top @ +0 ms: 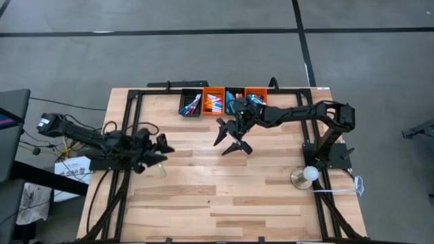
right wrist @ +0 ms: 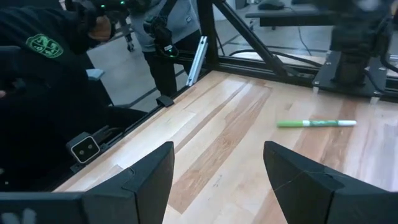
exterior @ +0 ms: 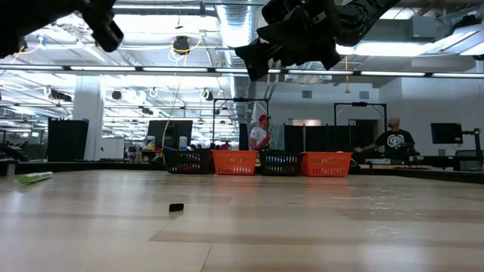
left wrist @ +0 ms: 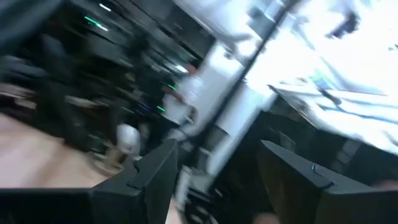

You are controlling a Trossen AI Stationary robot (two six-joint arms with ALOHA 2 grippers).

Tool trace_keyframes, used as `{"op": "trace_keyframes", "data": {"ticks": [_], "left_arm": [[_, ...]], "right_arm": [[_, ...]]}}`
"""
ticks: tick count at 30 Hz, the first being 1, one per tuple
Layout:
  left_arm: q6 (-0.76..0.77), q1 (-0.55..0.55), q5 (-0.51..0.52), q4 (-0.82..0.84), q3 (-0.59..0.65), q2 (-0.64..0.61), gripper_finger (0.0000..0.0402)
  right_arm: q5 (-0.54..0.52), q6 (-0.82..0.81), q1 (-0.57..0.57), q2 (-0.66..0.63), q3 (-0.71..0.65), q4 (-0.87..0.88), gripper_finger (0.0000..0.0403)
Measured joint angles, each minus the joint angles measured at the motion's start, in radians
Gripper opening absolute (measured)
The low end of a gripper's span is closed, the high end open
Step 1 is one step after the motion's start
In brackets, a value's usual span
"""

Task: Pick & Place Markers
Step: Put the green and white marker pen into the left black bin

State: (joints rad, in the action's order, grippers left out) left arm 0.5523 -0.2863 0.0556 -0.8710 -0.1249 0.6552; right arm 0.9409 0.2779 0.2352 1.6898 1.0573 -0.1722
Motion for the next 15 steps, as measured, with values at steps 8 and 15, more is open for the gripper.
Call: {"op": "trace_keyframes", "data": {"ticks": [8,15], "left_arm": [[0.005,0.005,0.018,-0.014,0.0,0.004,0.0218],[-0.198,0.005,-0.071,0.079,-0.068,0.083,0.0218]], "right_arm": [[0.0,-0.011,-0.049,0.0,0.0,0.0,0.024],[-0.002,-0.042,-0.093,0.0,0.0,0.02,0.024]]}}
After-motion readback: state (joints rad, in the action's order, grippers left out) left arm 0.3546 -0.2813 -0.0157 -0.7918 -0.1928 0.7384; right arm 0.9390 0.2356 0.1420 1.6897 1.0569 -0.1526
